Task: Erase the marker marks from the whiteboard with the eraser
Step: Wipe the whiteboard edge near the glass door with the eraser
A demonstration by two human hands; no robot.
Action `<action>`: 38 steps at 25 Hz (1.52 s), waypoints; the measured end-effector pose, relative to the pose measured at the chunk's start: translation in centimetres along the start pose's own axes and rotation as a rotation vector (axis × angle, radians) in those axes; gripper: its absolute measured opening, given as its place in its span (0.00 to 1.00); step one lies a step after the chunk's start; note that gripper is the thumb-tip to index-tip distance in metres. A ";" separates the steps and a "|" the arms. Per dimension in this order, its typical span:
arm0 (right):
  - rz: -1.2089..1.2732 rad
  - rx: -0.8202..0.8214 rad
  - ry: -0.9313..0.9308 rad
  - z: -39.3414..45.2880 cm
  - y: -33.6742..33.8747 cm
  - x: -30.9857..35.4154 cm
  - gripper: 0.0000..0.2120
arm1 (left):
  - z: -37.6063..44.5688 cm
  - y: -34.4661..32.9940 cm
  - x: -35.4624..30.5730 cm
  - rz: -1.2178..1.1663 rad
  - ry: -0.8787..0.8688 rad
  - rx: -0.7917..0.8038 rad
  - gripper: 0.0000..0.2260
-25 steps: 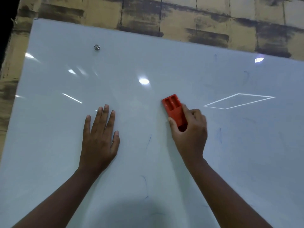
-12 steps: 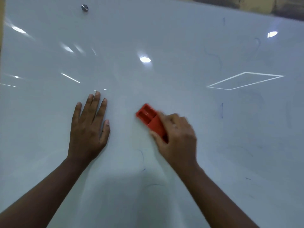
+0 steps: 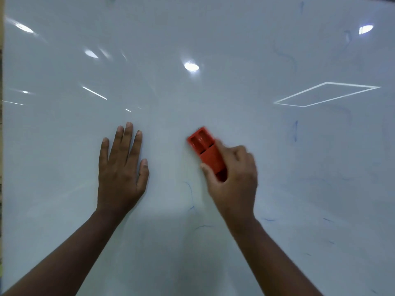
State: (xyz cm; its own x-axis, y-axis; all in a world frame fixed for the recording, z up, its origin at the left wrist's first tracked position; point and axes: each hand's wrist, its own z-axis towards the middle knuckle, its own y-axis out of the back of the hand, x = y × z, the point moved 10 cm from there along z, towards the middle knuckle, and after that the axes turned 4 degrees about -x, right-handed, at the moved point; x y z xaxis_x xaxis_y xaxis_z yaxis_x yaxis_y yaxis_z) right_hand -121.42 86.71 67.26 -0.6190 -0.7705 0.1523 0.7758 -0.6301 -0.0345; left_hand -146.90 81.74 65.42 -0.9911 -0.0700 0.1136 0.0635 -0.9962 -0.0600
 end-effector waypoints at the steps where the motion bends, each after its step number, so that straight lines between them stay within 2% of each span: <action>1: -0.016 0.048 0.086 -1.8 -0.8 1.4 0.29 | -0.4 0.0 -0.1 -0.004 0.007 0.007 0.28; 5: -0.053 0.195 0.306 -8.6 -2.2 3.1 0.30 | -2.7 -0.2 -0.1 -0.010 0.015 0.058 0.30; 9: -0.112 0.239 0.396 -9.1 -1.2 2.6 0.29 | -4.7 -0.1 -0.2 0.002 0.019 0.080 0.29; 11: -0.123 0.189 0.320 -6.7 0.1 0.9 0.27 | -5.4 0.0 -0.3 0.009 0.018 0.073 0.29; 14: -0.117 0.067 0.012 -2.9 3.2 -4.7 0.28 | -6.1 0.1 -0.3 0.020 0.021 0.065 0.28; 17: -0.058 -0.033 -0.233 -2.9 5.7 -8.9 0.29 | -6.7 0.1 -0.3 0.027 0.026 0.065 0.28; 21: 0.147 -0.129 -0.420 -4.7 5.3 -9.4 0.27 | -7.3 0.0 -0.5 0.054 0.040 0.070 0.28; 23: 0.175 -0.092 -0.389 -5.7 3.7 -7.4 0.26 | -7.5 -0.1 -0.5 0.057 0.048 0.073 0.28; 27: -0.016 0.167 -0.023 -12.4 -0.3 -0.6 0.29 | -7.9 0.0 -0.5 0.039 0.058 0.073 0.28; 32: -0.065 0.308 0.149 -19.3 -1.0 0.3 0.31 | -8.4 0.0 -0.5 0.025 0.083 0.095 0.29; 35: -0.104 0.280 0.114 -18.0 0.2 -1.1 0.30 | -10.4 0.2 -0.8 0.001 0.090 0.105 0.29; 38: -0.073 0.120 -0.210 -15.9 3.6 -6.6 0.27 | -12.9 0.4 -1.0 0.010 0.090 0.120 0.28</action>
State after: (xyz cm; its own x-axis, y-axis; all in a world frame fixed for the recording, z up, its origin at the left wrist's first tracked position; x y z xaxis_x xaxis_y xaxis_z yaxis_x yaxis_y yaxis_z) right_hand -116.53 87.99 50.44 -0.6446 -0.6783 0.3526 0.7466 -0.6577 0.0998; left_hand -147.42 82.11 52.51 -0.9964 -0.0807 0.0244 0.0820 -0.9949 0.0589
